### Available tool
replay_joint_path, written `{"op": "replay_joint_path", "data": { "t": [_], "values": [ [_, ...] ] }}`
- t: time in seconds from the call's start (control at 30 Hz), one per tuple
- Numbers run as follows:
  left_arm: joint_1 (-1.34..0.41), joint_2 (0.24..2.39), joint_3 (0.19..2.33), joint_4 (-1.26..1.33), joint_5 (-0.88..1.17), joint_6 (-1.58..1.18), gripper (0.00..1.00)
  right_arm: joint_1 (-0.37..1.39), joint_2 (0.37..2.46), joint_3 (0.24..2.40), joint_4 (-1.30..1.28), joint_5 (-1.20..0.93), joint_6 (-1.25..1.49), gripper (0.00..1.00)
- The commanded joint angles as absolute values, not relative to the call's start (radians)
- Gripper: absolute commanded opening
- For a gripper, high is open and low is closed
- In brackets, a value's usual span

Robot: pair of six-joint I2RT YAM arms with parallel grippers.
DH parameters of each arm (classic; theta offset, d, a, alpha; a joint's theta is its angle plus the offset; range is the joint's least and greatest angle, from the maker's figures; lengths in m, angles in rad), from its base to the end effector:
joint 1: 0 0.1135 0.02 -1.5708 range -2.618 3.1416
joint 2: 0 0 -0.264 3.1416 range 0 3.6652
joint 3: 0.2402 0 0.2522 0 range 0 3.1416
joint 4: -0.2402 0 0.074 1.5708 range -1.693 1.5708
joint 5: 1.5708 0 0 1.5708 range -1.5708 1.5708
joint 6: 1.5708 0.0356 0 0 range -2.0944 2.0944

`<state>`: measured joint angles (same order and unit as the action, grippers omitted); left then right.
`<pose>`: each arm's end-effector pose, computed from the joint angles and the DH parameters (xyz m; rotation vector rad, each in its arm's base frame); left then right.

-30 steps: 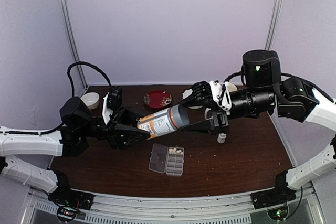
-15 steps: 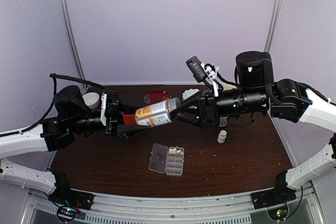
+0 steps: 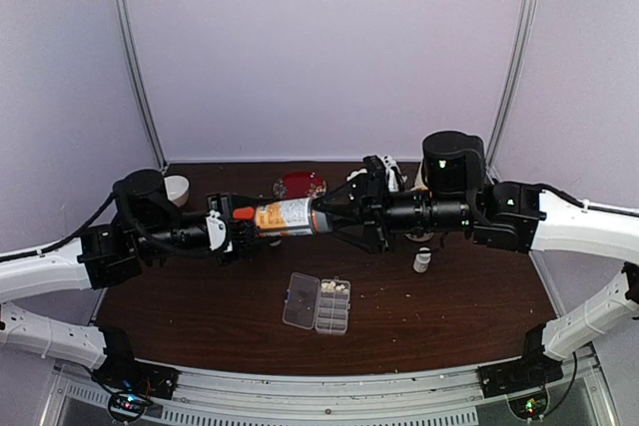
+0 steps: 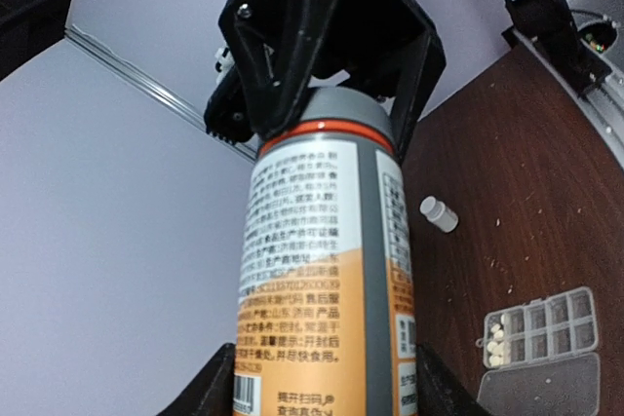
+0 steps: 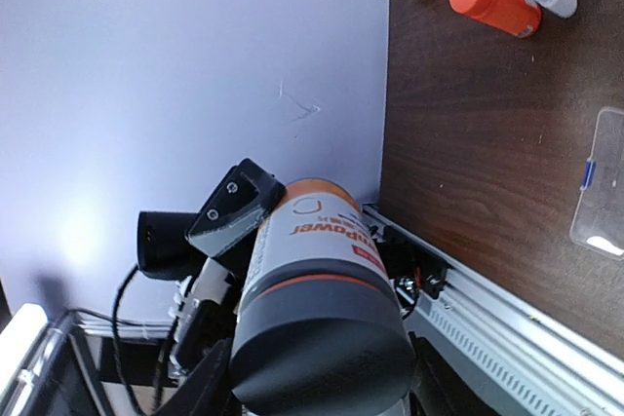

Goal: Sort the pills into containers
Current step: Close the lid of the pill bottle on the pill bottle.

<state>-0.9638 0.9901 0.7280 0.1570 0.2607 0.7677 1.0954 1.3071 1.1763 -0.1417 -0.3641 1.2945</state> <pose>0.1266 -0.1983 0.3173 1.4027 0.9343 -0.3658 0.1284 0.2771 0.3670 -0.0926 2.3585 1.8081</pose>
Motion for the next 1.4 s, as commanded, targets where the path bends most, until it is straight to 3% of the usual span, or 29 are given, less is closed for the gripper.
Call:
{"op": "replay_joint_path", "data": {
  "t": [0.0,0.13,0.2,0.33,0.4,0.63,0.77,0.93,1.13,1.27,1.37],
  "values": [
    [-1.015,1.051,0.711,0.305,0.258,1.011,0.0,1.144,1.368,1.084,0.345,-0.576,1.795,0.0],
    [-1.016,1.057,0.702,0.291,0.249,1.018,0.0,1.139,1.348,1.081,0.357,-0.531,1.836,0.03],
    [-1.016,1.051,0.69,0.3,0.248,0.993,0.0,1.136,1.342,1.105,0.317,-0.528,1.799,0.27],
    [-1.016,1.04,0.662,0.343,0.226,0.903,0.0,1.129,1.315,1.091,0.272,-0.506,1.724,0.86],
    [-1.016,1.03,0.647,0.351,0.209,0.847,0.0,1.118,1.295,1.085,0.225,-0.506,1.589,0.98],
    [-1.011,0.972,0.587,0.368,0.196,0.692,0.0,1.1,1.168,0.957,0.062,-0.486,1.045,1.0],
    [-1.011,0.954,0.589,0.361,0.213,0.586,0.0,1.1,1.163,1.034,-0.188,-0.488,0.64,1.0],
    [-1.012,0.957,0.638,0.319,0.301,0.392,0.0,1.105,1.147,1.146,-0.443,-0.332,0.027,0.95],
    [-1.012,0.989,0.696,0.26,0.448,0.205,0.0,1.104,1.027,1.045,-0.355,-0.259,-0.668,1.0],
    [-1.011,1.003,0.709,0.247,0.467,0.15,0.0,1.105,0.985,0.962,-0.189,-0.339,-0.827,1.0],
    [-1.012,1.011,0.725,0.215,0.482,0.142,0.0,1.105,1.027,1.047,-0.261,-0.365,-0.88,1.0]
  ]
}}
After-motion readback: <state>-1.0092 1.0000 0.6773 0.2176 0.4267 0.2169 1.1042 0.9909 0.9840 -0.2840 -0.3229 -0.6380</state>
